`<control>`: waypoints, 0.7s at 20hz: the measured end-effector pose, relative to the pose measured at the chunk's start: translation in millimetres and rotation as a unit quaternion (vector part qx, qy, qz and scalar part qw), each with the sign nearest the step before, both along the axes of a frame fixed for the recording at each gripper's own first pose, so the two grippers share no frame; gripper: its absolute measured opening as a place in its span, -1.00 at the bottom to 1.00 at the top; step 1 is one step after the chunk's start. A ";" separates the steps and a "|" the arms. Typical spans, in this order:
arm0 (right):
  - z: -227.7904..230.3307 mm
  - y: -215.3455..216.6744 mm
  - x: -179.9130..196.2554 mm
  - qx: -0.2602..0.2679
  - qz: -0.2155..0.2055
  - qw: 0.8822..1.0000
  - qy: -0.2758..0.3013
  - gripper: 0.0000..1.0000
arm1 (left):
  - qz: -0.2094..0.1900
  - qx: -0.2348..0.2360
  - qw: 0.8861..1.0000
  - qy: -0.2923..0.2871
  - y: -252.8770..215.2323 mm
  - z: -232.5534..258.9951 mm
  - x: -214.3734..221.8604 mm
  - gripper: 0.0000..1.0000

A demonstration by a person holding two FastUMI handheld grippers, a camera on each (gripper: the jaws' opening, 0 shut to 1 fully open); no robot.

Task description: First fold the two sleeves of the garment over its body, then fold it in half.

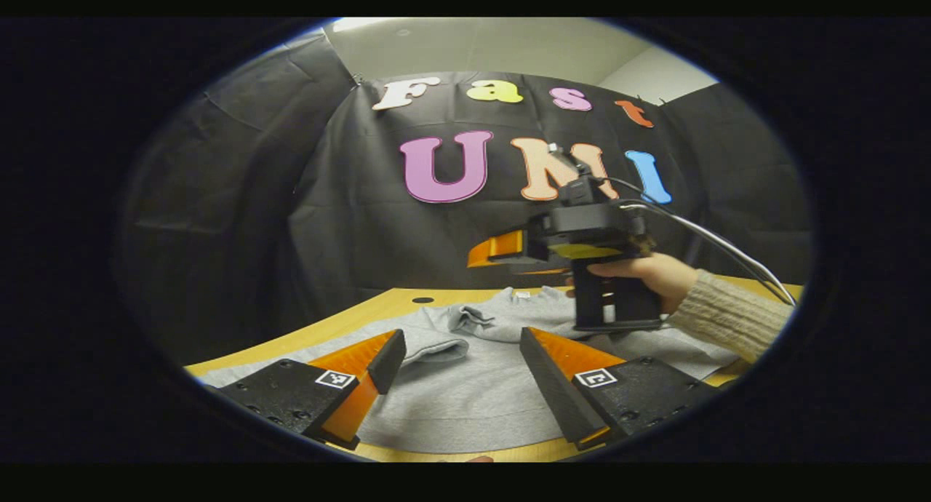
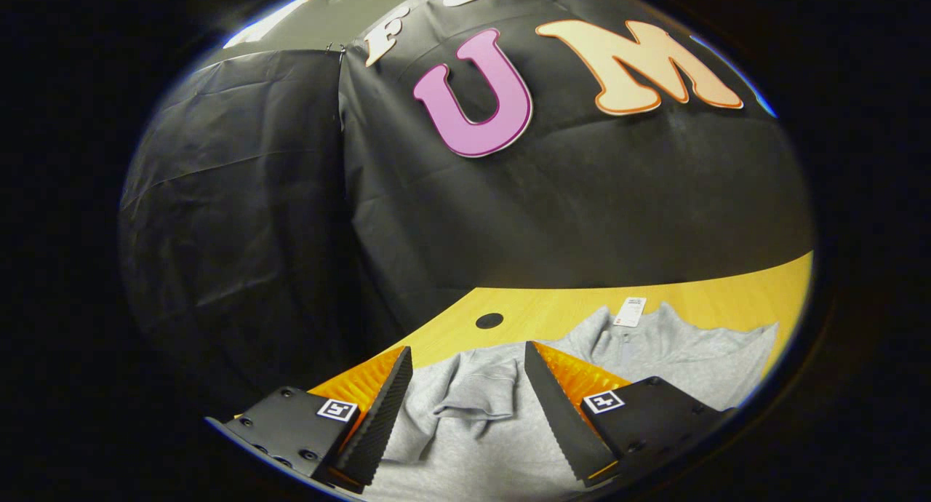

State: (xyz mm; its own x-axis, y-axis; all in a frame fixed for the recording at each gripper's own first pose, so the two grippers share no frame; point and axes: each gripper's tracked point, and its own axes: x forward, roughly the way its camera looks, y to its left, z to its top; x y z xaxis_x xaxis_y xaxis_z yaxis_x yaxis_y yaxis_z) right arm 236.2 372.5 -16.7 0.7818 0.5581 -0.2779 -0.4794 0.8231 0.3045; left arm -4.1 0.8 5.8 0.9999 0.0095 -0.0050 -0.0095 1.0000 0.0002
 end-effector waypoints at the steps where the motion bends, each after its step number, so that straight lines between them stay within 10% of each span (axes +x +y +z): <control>1: 6.4 -16.2 -5.4 -0.004 -0.009 1.000 -0.009 0.93 | 0.000 0.000 1.000 0.000 -0.4 -0.8 0.0 0.87; 14: 57.7 -286.5 -139.0 -0.010 -0.188 0.976 -0.112 0.92 | 0.031 0.005 1.000 0.000 18.5 -1.4 -2.0 0.87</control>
State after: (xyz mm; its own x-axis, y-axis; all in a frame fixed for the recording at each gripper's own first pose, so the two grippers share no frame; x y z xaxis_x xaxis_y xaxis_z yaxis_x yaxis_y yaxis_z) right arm 97.2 86.0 41.1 0.9727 0.2157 -0.0854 -0.1942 0.9585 0.2087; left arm -6.0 19.3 4.4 0.9975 0.0711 -0.0050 -0.0710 0.9974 0.0094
